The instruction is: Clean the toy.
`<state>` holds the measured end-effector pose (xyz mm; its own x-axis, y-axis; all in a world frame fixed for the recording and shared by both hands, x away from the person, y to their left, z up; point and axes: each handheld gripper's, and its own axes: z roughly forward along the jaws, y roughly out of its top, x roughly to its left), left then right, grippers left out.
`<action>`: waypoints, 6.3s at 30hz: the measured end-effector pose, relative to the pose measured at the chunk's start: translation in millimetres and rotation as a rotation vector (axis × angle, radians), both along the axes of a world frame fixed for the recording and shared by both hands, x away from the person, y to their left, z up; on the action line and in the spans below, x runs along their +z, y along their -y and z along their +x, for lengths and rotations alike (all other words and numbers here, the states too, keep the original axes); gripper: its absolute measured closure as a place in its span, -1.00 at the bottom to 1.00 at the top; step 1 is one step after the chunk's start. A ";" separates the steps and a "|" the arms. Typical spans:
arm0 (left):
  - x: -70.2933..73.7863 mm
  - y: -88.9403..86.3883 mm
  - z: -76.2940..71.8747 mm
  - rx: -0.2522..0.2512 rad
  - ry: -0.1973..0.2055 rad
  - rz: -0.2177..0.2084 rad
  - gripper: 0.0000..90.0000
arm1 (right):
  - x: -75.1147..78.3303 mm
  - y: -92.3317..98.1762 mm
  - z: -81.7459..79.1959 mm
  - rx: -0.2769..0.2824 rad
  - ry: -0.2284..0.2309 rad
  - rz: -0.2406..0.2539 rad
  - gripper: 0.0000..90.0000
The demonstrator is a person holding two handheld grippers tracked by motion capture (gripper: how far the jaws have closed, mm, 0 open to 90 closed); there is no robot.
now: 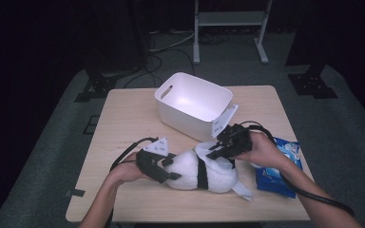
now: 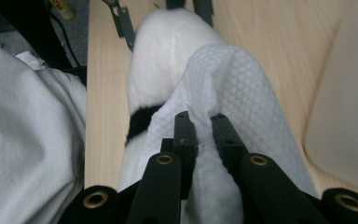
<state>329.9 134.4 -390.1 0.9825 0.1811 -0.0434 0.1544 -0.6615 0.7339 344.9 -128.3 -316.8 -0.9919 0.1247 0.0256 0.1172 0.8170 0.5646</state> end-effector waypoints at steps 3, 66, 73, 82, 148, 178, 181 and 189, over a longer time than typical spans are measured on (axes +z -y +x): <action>-0.4 -0.4 -0.6 0.002 0.001 -0.005 -0.31 | -0.4 -20.7 -0.7 0.036 -0.008 -0.003 0.82; 19.1 13.1 12.8 0.032 0.245 -0.019 0.12 | -2.6 -16.7 31.3 -0.033 -0.053 -0.068 0.81; 3.8 0.5 2.8 0.026 0.161 -0.025 -0.10 | -10.4 -15.2 32.0 -0.042 -0.053 -0.099 0.82; 8.8 -8.2 3.6 0.043 0.013 -0.080 -0.41 | -18.8 -22.0 15.4 0.004 -0.076 -0.127 0.82; 5.9 -4.8 -6.6 -0.018 -0.038 -0.032 -0.58 | -28.3 0.7 9.2 -0.016 -0.112 -0.139 0.81; -24.5 18.6 -6.8 0.095 0.089 0.101 -0.73 | -28.9 -26.0 9.9 0.005 -0.074 -0.129 0.80; -23.6 25.5 -5.4 0.103 0.149 0.134 -0.73 | -27.3 -23.7 11.7 -0.009 -0.060 -0.116 0.80; -20.8 27.0 -7.1 0.077 0.153 0.128 -0.74 | -31.3 0.1 7.4 -0.029 -0.074 -0.087 0.80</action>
